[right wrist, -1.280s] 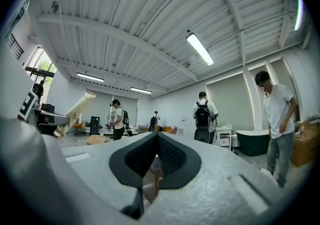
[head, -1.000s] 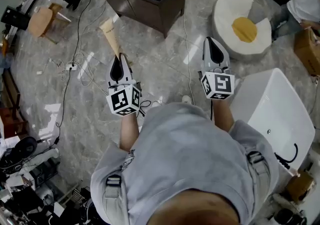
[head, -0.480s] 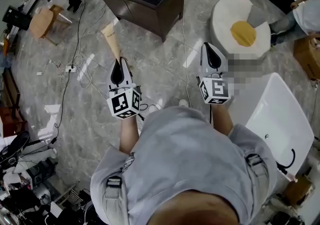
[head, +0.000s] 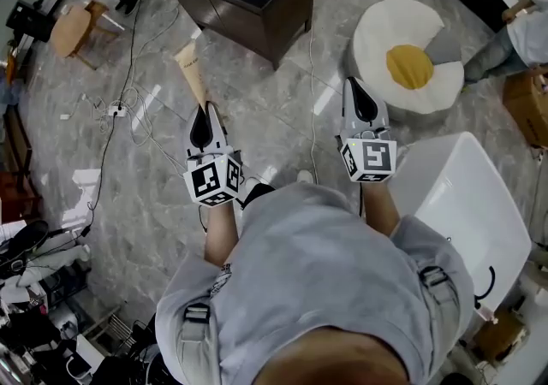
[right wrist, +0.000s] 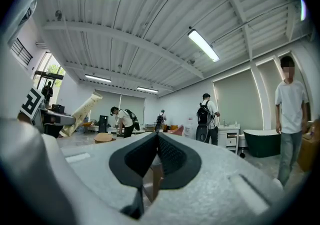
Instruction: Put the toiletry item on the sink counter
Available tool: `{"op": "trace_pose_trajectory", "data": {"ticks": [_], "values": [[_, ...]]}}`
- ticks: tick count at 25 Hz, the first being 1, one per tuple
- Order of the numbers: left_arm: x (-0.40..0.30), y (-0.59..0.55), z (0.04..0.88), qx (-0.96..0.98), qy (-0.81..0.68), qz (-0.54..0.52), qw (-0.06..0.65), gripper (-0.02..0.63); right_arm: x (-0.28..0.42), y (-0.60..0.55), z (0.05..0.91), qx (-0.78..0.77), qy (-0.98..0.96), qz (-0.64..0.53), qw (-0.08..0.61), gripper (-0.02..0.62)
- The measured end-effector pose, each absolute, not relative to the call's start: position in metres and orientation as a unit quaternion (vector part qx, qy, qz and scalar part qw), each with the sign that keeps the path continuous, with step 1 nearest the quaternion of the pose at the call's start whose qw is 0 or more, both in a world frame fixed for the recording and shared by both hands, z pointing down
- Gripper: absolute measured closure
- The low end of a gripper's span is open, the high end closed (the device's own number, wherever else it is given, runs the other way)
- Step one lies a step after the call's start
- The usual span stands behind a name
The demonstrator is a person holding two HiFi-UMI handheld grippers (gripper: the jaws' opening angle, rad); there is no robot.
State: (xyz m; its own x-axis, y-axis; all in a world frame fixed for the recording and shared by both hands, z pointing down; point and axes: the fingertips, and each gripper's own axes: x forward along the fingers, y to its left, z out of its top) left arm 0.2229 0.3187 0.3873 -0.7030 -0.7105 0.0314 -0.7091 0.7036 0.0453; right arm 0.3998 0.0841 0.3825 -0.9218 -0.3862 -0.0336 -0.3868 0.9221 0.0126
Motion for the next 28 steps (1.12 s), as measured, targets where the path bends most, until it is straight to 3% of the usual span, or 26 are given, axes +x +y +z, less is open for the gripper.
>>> {"op": "trace_pose_trajectory", "data": {"ticks": [13, 28], "values": [[0.187, 0.307, 0.403, 0.381, -0.923, -0.013, 0.043, 0.572, 0.357, 0.073, 0.401, -0.186, 0.982, -0.002, -0.002, 0.591], [0.007, 0.291, 0.395, 0.414, -0.91, -0.023, 0.028, 0.572, 0.189, 0.067, 0.386, -0.224, 0.974, 0.007, 0.011, 0.591]]}}
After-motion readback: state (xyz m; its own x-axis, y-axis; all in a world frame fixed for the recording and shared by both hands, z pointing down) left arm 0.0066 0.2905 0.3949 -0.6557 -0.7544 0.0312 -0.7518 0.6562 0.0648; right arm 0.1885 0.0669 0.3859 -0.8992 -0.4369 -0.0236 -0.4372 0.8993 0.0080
